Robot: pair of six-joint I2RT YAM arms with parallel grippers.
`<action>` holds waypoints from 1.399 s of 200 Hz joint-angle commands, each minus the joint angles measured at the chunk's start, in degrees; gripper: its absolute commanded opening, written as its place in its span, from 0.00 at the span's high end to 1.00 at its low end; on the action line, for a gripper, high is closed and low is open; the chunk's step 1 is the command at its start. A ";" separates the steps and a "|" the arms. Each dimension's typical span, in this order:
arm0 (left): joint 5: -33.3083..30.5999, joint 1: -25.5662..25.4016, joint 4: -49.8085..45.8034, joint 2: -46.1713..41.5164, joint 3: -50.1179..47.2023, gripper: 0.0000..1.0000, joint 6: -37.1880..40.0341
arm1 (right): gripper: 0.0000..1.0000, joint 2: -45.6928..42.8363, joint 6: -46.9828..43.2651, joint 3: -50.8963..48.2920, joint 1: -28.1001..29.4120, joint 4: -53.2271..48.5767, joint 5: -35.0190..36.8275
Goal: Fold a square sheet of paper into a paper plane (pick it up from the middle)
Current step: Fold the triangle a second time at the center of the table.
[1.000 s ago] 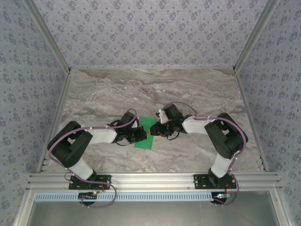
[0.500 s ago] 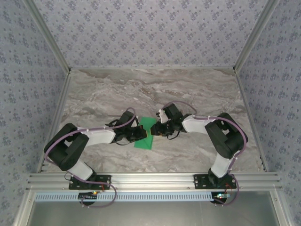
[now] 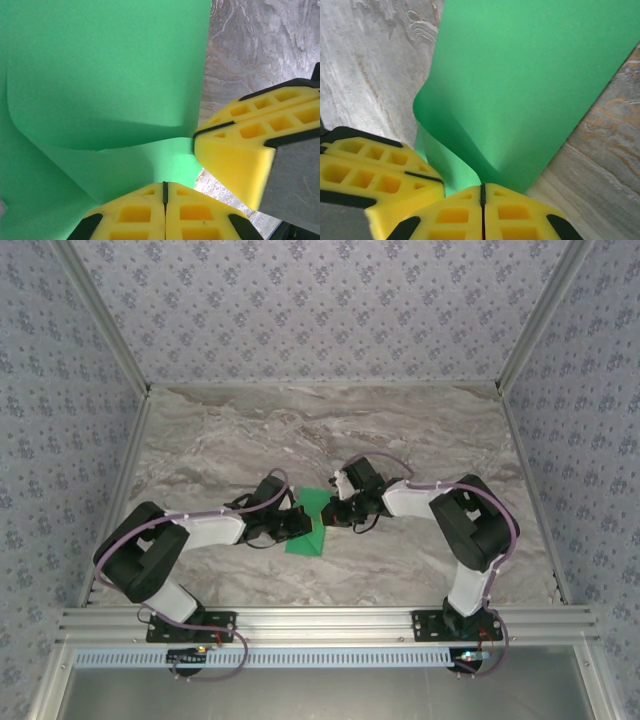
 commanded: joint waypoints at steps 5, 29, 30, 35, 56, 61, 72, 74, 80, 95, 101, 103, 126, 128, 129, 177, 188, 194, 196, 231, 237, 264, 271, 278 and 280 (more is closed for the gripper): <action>-0.18 -0.40 -1.12 -0.78 0.34 0.93 1.06 | 0.92 1.06 -1.84 1.95 -0.25 -2.46 1.44; -0.07 -0.41 -1.07 -0.71 0.34 0.93 1.08 | 0.92 1.34 -2.26 2.24 -0.31 -3.29 2.10; -0.08 -0.41 -1.11 -0.71 0.34 0.93 1.05 | 0.92 1.34 -2.30 2.28 -0.32 -3.28 2.10; -0.01 -0.42 -1.07 -0.79 0.34 0.93 1.16 | 0.92 1.37 -2.30 2.29 -0.36 -3.35 2.23; 0.08 -0.44 -1.11 -0.79 0.45 0.93 1.18 | 0.93 1.69 -2.49 2.52 -0.36 -3.71 2.58; 0.08 -0.42 -1.03 -0.74 0.42 0.93 1.20 | 0.93 1.77 -2.57 2.59 -0.33 -3.88 2.72; 0.08 -0.47 -1.16 -0.70 0.46 0.93 1.24 | 0.93 1.85 -2.66 2.77 -0.38 -4.03 2.95; 0.08 -0.42 -1.16 -0.70 0.43 0.93 1.22 | 0.93 1.87 -2.76 2.77 -0.47 -4.10 3.01; 0.08 -0.41 -1.16 -0.59 0.49 0.93 1.25 | 0.93 1.87 -2.71 2.91 -0.41 -4.13 3.04; 0.17 -0.42 -1.16 -0.61 0.42 0.93 1.27 | 0.94 1.96 -2.94 3.01 -0.46 -4.31 3.24; 0.17 -0.48 -1.17 -0.69 0.43 0.93 1.28 | 0.94 1.96 -2.95 3.03 -0.46 -4.40 3.36; 0.17 -0.42 -1.16 -0.70 0.47 0.93 1.28 | 0.94 1.96 -2.92 3.05 -0.42 -4.30 3.38; 0.18 -0.40 -1.16 -0.79 0.42 0.93 1.34 | 0.94 1.96 -3.03 3.13 -0.50 -4.32 3.62; 0.28 -0.42 -1.16 -0.79 0.45 0.93 1.36 | 0.94 1.92 -3.11 3.19 -0.57 -4.26 3.66; 0.27 -0.46 -1.16 -0.79 0.43 0.93 1.36 | 0.94 1.94 -3.08 3.15 -0.53 -4.30 3.67; 0.27 -0.43 -1.07 -0.60 0.33 0.93 1.41 | 0.94 2.62 -3.38 3.66 -0.60 -4.64 3.69; 0.26 -0.44 -1.07 -0.45 0.27 0.93 1.42 | 0.95 2.88 -3.40 3.83 -0.60 -4.76 3.69; 0.26 -0.43 -0.97 -0.37 0.20 0.93 1.51 | 0.95 3.03 -3.44 3.92 -0.61 -4.81 3.65; 0.26 -0.45 -0.98 -0.36 0.24 0.93 1.49 | 0.95 3.08 -3.46 3.96 -0.62 -4.78 3.72; 0.38 -0.48 -0.81 0.00 0.14 0.93 1.49 | 0.95 3.65 -3.42 4.29 -0.59 -5.25 4.16; 0.35 -0.41 -0.79 0.00 0.16 0.93 1.46 | 0.95 3.74 -3.45 4.30 -0.59 -5.36 4.35; 0.43 -0.45 -0.79 0.18 0.25 0.93 1.62 | 0.95 4.11 -3.34 4.35 -0.62 -5.65 4.73; 0.52 -0.48 -0.73 0.26 0.30 0.93 1.63 | 0.95 4.23 -3.32 4.43 -0.59 -5.84 4.84; 0.48 -0.40 -0.62 0.39 0.21 0.93 1.57 | 0.95 4.33 -3.32 4.43 -0.64 -5.95 4.96; 0.51 -0.40 -0.59 0.38 0.24 0.93 1.59 | 0.95 4.38 -3.32 4.44 -0.67 -6.06 4.99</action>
